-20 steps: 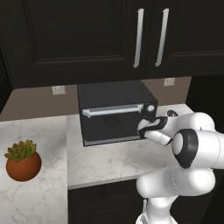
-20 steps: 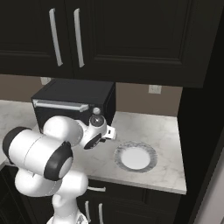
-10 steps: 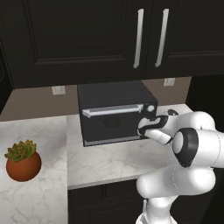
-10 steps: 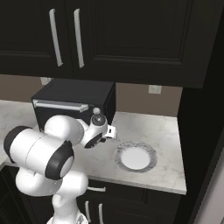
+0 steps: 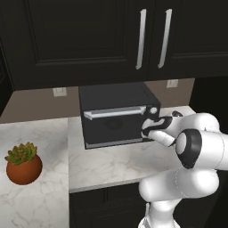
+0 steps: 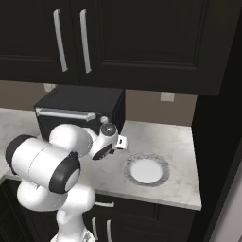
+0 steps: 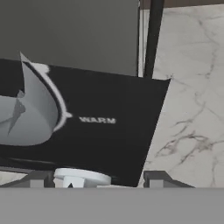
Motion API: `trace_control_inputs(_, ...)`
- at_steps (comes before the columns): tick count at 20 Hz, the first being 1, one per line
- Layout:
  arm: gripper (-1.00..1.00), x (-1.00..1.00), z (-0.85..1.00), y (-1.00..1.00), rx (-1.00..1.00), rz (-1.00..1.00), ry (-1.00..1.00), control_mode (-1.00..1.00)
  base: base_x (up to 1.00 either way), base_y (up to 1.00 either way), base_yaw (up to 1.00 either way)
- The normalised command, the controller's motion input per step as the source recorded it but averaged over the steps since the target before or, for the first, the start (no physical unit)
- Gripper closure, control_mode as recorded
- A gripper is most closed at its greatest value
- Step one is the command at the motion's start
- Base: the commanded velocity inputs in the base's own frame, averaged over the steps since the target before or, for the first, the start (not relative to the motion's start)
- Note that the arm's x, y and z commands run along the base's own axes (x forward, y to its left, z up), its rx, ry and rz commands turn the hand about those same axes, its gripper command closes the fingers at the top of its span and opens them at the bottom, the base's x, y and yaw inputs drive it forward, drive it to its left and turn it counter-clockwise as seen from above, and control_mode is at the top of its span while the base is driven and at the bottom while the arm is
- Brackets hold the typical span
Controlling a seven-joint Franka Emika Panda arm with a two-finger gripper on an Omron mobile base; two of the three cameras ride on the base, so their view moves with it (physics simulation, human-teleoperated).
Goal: Pick up the bagel from the plate, place it on the toaster oven rack, close the door, and set the timer.
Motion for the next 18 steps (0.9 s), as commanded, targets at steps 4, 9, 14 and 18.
trace_control_inputs(4,1.00,0.02,0.00,-0.47,0.04,0.00,0.00,-1.00,0.00,0.00,0.00)
trace_control_inputs(9,1.00,0.02,0.00,-0.47,0.08,0.00,0.00,-1.00,0.00,0.00,0.00)
trace_control_inputs(14,1.00,0.03,0.00,-0.56,0.10,0.00,0.02,-1.00,0.00,0.00,0.00)
trace_control_inputs(18,1.00,0.02,0.01,-0.67,0.14,0.00,0.05,-1.00,0.00,0.00,0.00)
